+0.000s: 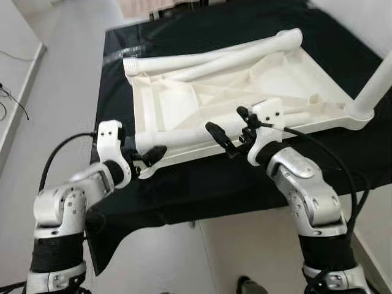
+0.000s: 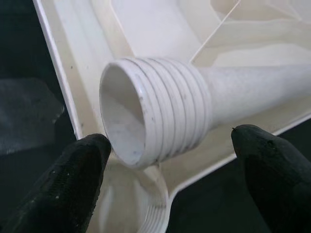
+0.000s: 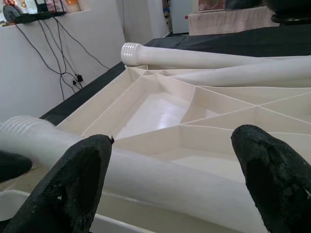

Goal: Building children table

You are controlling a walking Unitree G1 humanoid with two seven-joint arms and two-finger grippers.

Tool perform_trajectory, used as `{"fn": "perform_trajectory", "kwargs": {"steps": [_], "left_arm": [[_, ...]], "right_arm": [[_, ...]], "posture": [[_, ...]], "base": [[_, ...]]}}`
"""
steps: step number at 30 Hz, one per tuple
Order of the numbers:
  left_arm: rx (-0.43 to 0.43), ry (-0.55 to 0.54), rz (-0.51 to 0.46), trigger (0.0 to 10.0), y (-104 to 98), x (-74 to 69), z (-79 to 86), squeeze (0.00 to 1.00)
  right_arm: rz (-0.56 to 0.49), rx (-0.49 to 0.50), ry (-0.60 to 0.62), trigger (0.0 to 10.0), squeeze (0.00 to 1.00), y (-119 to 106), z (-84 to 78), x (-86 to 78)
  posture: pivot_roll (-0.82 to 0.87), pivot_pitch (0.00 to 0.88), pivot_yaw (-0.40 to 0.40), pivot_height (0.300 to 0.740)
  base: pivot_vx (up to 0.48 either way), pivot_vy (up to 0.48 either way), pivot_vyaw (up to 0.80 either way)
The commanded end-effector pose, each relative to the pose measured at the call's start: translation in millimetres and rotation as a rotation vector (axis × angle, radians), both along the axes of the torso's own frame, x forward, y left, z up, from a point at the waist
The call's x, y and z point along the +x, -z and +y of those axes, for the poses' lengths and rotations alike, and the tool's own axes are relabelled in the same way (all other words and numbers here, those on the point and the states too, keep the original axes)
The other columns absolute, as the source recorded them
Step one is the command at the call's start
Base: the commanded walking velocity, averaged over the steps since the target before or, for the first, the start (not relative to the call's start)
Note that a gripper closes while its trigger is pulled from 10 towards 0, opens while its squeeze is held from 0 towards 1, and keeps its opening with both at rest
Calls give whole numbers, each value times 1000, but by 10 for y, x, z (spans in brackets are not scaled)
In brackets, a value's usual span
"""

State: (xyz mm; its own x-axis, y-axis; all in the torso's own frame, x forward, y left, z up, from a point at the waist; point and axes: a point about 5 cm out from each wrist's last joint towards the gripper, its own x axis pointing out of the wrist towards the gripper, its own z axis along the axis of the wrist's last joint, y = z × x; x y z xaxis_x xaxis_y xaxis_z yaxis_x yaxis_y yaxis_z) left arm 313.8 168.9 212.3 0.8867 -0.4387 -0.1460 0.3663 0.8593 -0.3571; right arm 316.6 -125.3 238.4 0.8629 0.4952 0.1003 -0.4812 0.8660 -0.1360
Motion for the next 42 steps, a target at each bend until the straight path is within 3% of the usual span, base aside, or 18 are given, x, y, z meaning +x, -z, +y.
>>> {"fn": "perform_trajectory", "kwargs": {"steps": [1, 13, 23, 29, 35, 42], "left_arm": [[1, -20, 5, 10000, 3, -13, 82, 0], [-14, 71, -39, 10000, -184, -182, -102, 0], [-3, 55, -80, 10000, -324, -251, -84, 0], [-26, 56, -98, 10000, -350, -255, -94, 0], [-85, 136, -104, 10000, -315, -240, -243, 0], [-107, 167, -102, 10000, -307, -234, -299, 0]], "right_arm": [[13, 1, -28, 10000, 0, -1, 46, -32], [36, -26, -7, 10000, 0, -26, -28, -4], [50, -40, 3, 10000, 0, -10, -54, 18], [52, -39, -1, 10000, 0, -2, -41, 18], [47, -42, -9, 10000, 0, -2, -8, 10], [45, -42, -10, 10000, 0, -4, -4, 4]], "posture": [[-143, 297, 100, 740], [-129, 322, 100, 740], [-129, 317, 99, 740], [-131, 308, 97, 740], [-144, 293, 103, 740], [-147, 290, 105, 740]], "base": [[0, 0, 0], [0, 0, 0], [0, 0, 0], [0, 0, 0], [0, 0, 0], [0, 0, 0]]}}
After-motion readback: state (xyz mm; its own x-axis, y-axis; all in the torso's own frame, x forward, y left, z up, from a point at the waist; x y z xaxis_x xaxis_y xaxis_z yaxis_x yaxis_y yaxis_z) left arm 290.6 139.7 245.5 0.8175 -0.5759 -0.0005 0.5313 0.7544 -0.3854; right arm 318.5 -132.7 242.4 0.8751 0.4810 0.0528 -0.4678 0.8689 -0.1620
